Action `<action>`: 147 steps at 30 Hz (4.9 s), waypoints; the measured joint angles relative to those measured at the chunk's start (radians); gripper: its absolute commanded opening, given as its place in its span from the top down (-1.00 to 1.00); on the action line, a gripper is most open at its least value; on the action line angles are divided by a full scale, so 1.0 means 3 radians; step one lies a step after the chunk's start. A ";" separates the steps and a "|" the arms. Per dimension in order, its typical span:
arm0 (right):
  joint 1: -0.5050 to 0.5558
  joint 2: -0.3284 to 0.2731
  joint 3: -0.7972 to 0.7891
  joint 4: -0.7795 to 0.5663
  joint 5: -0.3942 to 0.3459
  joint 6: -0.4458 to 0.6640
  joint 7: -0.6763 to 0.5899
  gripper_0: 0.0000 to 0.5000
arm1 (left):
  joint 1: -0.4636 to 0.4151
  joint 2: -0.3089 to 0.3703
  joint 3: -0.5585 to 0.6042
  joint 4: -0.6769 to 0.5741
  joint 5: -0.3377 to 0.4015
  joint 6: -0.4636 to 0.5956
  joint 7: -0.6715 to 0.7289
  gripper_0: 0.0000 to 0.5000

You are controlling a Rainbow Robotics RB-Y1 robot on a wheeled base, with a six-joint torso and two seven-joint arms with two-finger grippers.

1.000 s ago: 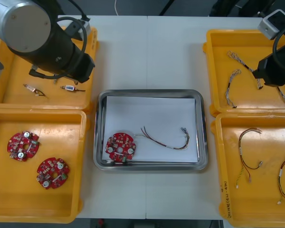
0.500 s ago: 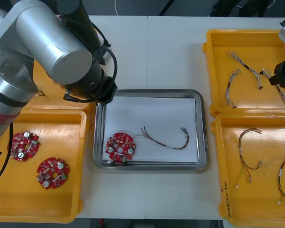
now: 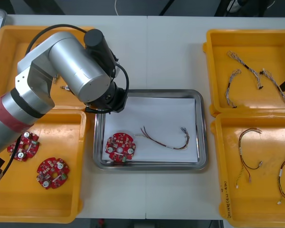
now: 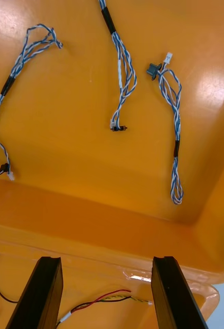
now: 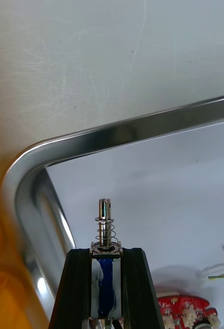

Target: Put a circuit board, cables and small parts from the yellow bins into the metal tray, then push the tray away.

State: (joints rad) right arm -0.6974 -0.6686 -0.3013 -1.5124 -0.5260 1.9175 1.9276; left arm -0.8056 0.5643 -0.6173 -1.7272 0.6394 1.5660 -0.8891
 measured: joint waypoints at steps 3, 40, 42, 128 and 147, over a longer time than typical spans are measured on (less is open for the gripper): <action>-0.0150 -0.0017 0.0000 0.0299 0.0036 0.0000 0.0216 -1.00 | 0.0000 -0.0019 -0.0085 0.0059 -0.0022 -0.0074 0.0000 0.97; -0.0549 -0.0076 0.0001 0.1981 0.0204 -0.1451 0.0979 -1.00 | 0.0000 -0.0036 -0.0197 -0.0176 -0.0077 0.0247 0.0001 -1.00; -0.0549 -0.0073 0.0001 0.2099 0.0192 -0.1521 0.0979 -1.00 | 0.0000 -0.0036 -0.0091 -0.0259 -0.0072 0.0352 0.0001 -1.00; -0.0619 0.0067 0.0055 0.2101 0.0501 -0.1556 0.0837 1.00 | -0.0091 0.0175 0.2152 0.1801 -0.0574 0.0211 0.0008 -1.00; -0.0616 0.0068 0.0055 0.0525 0.0530 -0.0008 0.0460 1.00 | -0.0091 0.0181 0.2065 0.2264 -0.0670 -0.0329 0.0008 -1.00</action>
State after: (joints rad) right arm -0.8822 -0.6483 -0.2847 -1.3549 -0.3670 1.9150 2.0657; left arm -0.8330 0.6186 0.0023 -1.0480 0.4385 1.4674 -0.8867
